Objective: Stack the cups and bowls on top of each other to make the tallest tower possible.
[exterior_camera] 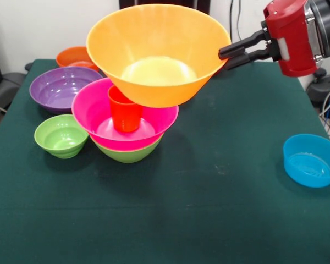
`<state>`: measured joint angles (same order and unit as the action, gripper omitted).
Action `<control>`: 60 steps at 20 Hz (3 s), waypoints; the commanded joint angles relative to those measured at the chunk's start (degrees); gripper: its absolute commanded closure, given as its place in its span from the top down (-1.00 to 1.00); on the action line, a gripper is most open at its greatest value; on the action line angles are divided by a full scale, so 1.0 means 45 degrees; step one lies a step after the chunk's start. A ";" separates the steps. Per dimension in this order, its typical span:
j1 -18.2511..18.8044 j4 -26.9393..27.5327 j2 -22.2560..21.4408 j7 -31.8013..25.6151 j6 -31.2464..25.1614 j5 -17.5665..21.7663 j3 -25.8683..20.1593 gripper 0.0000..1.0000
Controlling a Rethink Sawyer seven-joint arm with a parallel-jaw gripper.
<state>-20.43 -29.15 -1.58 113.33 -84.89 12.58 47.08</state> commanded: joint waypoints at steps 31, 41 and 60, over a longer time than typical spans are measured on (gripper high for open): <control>0.0340 -0.2261 -0.0626 -0.3412 0.3187 0.1940 -0.0906 -1.00; 0.0021 -0.3061 -0.0955 -0.3302 0.3290 0.2340 -0.0964 -1.00; -0.0290 -0.3171 -0.0495 -0.1921 0.2935 0.2114 -0.1518 -1.00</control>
<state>-21.41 -41.01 -5.31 109.59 -73.86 20.60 47.04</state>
